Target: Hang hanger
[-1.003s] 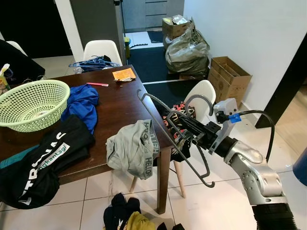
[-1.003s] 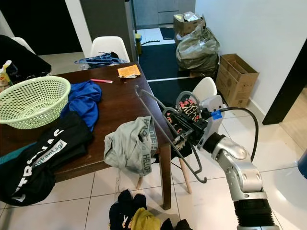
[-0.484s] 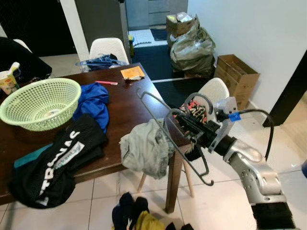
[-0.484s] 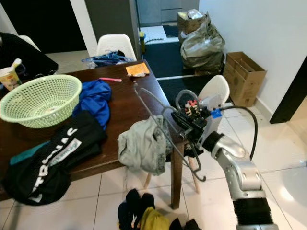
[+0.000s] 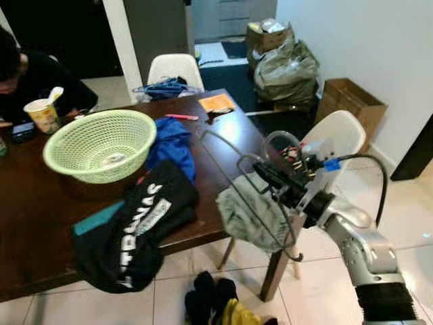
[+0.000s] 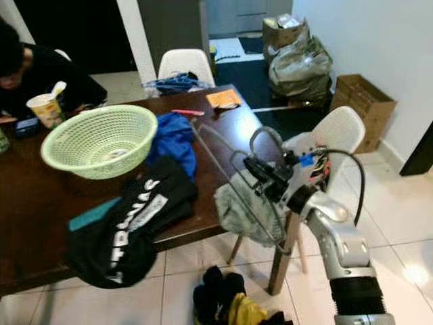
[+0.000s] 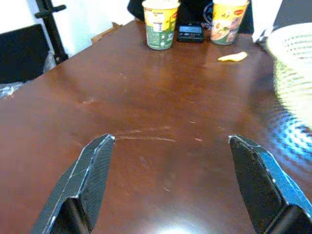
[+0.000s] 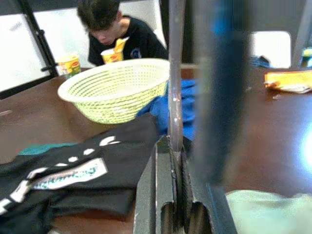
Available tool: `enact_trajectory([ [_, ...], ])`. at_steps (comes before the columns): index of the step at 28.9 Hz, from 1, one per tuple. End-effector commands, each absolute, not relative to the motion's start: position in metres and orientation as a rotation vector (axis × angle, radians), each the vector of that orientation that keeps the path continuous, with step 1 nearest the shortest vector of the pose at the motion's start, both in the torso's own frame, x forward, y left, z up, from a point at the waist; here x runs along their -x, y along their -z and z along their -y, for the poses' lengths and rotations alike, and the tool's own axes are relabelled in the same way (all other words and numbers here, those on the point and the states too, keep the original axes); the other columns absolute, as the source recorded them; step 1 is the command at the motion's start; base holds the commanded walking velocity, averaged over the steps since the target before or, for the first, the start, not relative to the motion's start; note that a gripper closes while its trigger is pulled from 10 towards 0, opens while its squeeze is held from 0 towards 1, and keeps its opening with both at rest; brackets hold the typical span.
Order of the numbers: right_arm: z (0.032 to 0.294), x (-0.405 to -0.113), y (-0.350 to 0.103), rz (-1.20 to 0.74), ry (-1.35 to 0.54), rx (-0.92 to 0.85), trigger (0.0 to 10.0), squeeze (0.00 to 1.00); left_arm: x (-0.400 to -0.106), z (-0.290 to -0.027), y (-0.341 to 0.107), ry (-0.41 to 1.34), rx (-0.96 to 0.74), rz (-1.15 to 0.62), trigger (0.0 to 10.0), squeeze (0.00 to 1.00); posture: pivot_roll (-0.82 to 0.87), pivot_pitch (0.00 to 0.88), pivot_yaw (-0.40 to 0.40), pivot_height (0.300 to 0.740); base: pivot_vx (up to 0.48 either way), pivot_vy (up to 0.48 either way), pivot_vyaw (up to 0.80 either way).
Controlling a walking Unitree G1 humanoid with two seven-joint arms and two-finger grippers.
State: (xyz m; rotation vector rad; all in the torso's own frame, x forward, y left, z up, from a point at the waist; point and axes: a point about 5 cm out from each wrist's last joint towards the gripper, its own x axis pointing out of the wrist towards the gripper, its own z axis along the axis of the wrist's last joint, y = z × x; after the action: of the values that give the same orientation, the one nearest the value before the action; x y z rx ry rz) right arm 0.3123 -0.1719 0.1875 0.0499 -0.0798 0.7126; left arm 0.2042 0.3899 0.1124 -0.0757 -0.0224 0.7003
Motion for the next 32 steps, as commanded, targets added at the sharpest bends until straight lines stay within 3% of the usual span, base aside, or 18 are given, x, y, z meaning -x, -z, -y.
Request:
enact_trajectory([
  [1, 0.169, -0.312, -0.189, 0.086, -0.729, -0.053, 10.0, 0.00, -0.207, -0.380, -0.106, -0.676, 0.088, -0.007, 10.0, 0.00, 0.02, 0.024, 0.037, 0.740, 0.000, -0.277, 0.00],
  [5, 0.166, -0.310, -0.187, 0.086, -0.733, -0.053, 10.0, 0.00, -0.218, -0.345, -0.093, -0.560, 0.138, -0.056, 10.0, 0.00, 0.02, 0.028, 0.034, 0.740, 0.000, -0.469, 0.00],
  [9, 0.165, -0.310, -0.187, 0.086, -0.735, -0.053, 10.0, 0.00, -0.221, -0.335, -0.090, -0.527, 0.157, -0.059, 10.0, 0.00, 0.02, 0.028, 0.034, 0.740, 0.000, -0.463, 0.00],
  [10, 0.162, -0.308, -0.185, 0.086, -0.740, -0.054, 10.0, 0.00, -0.226, -0.312, -0.083, -0.454, 0.234, -0.066, 10.0, 0.00, 0.02, 0.029, 0.030, 0.740, 0.000, 0.000, 0.00],
  [17, 0.158, -0.308, -0.185, 0.086, -0.746, -0.055, 10.0, 0.00, -0.233, -0.283, -0.080, -0.338, 0.303, -0.067, 10.0, 0.00, 0.02, 0.029, 0.027, 0.740, 0.000, 0.000, 0.00],
  [19, 0.155, -0.308, -0.184, 0.086, -0.755, -0.056, 10.0, 0.00, -0.237, -0.260, -0.079, -0.243, 0.348, -0.060, 10.0, 0.00, 0.02, 0.028, 0.026, 0.740, 0.000, 0.000, 0.00],
  [27, 0.155, -0.307, -0.184, 0.081, -0.769, -0.051, 10.0, 0.00, -0.232, -0.226, -0.075, -0.132, 0.413, -0.092, 10.0, 0.00, 0.02, 0.028, 0.026, 0.740, 0.000, 0.000, 0.00],
  [32, 0.158, -0.309, -0.186, 0.080, -0.766, -0.044, 10.0, 0.00, -0.220, -0.220, -0.073, -0.139, 0.392, -0.121, 10.0, 0.00, 0.02, 0.031, 0.025, 0.740, 0.000, 0.000, 0.00],
])
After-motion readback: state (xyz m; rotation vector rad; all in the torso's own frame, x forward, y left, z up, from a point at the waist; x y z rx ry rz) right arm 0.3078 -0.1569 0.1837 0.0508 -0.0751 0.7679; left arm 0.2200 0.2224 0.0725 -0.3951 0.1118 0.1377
